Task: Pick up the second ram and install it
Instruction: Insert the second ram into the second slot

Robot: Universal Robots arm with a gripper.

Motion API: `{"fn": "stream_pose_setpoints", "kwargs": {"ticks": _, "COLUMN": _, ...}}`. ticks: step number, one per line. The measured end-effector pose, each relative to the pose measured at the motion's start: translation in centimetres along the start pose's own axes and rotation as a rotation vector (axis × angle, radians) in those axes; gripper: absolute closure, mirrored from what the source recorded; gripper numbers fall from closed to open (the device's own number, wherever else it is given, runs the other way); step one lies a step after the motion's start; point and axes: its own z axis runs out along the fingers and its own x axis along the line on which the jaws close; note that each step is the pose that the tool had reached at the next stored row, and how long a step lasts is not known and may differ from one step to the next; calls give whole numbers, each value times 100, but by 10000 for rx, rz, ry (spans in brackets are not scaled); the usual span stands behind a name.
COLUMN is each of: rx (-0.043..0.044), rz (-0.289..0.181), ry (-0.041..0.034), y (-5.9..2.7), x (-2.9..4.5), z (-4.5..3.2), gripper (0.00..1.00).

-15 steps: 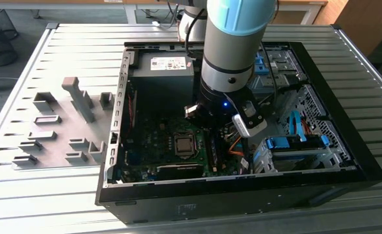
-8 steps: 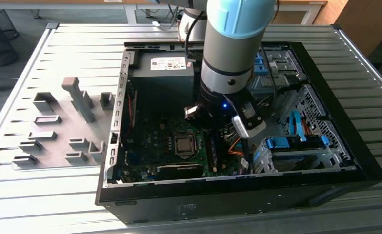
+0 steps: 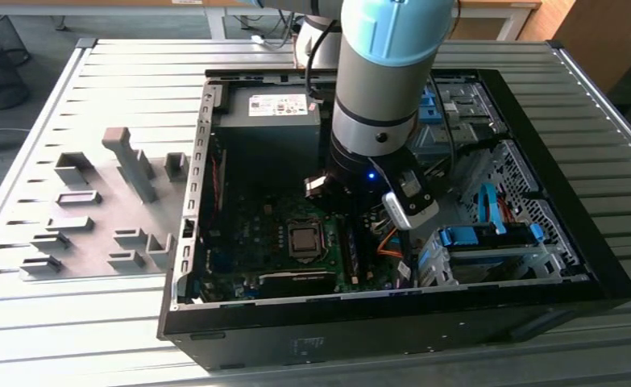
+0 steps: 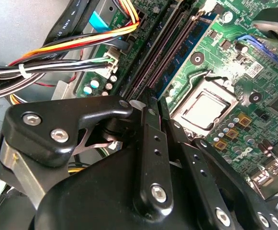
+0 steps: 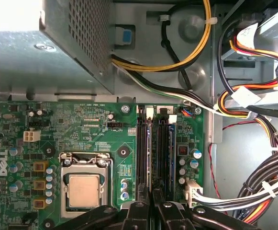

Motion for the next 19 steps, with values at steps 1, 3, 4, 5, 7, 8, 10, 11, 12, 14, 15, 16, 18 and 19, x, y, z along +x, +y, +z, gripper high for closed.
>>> {"fn": "stream_pose_setpoints", "kwargs": {"ticks": 1, "rx": -1, "rz": 0, "ry": 0, "y": 0, "x": 0, "z": 0, "gripper": 86}}
{"fn": "stream_pose_setpoints", "kwargs": {"ticks": 3, "rx": -7, "rz": 0, "ry": 0, "y": 0, "x": 0, "z": 2, "gripper": 86}}
{"fn": "stream_pose_setpoints", "kwargs": {"ticks": 4, "rx": -7, "rz": 2, "ry": 0, "y": 1, "x": 0, "z": 3, "gripper": 86}}
{"fn": "stream_pose_setpoints", "kwargs": {"ticks": 5, "rx": -9, "rz": 8, "ry": -1, "y": 4, "x": -1, "z": 7, "gripper": 86}}
{"fn": "stream_pose_setpoints", "kwargs": {"ticks": 7, "rx": -10, "rz": 41, "ry": -1, "y": 16, "x": 0, "z": 16, "gripper": 86}}
{"fn": "stream_pose_setpoints", "kwargs": {"ticks": 8, "rx": -10, "rz": 61, "ry": -1, "y": 20, "x": 0, "z": 21, "gripper": 86}}
{"fn": "stream_pose_setpoints", "kwargs": {"ticks": 10, "rx": -6, "rz": 104, "ry": -1, "y": 23, "x": 0, "z": 25, "gripper": 86}}
{"fn": "stream_pose_setpoints", "kwargs": {"ticks": 11, "rx": -4, "rz": 131, "ry": -1, "y": 22, "x": 0, "z": 25, "gripper": 86}}
{"fn": "stream_pose_setpoints", "kwargs": {"ticks": 12, "rx": -4, "rz": 153, "ry": -1, "y": 22, "x": 0, "z": 27, "gripper": 86}}
{"fn": "stream_pose_setpoints", "kwargs": {"ticks": 14, "rx": -8, "rz": 188, "ry": -3, "y": 23, "x": 0, "z": 32, "gripper": 86}}
{"fn": "stream_pose_setpoints", "kwargs": {"ticks": 15, "rx": -19, "rz": 199, "ry": -3, "y": 23, "x": 0, "z": 34, "gripper": 86}}
{"fn": "stream_pose_setpoints", "kwargs": {"ticks": 16, "rx": -36, "rz": 207, "ry": -4, "y": 23, "x": 1, "z": 38, "gripper": 86}}
{"fn": "stream_pose_setpoints", "kwargs": {"ticks": 18, "rx": -70, "rz": 210, "ry": -2, "y": 23, "x": 1, "z": 47, "gripper": 86}}
{"fn": "stream_pose_setpoints", "kwargs": {"ticks": 19, "rx": -88, "rz": 209, "ry": -2, "y": 22, "x": 0, "z": 51, "gripper": 86}}
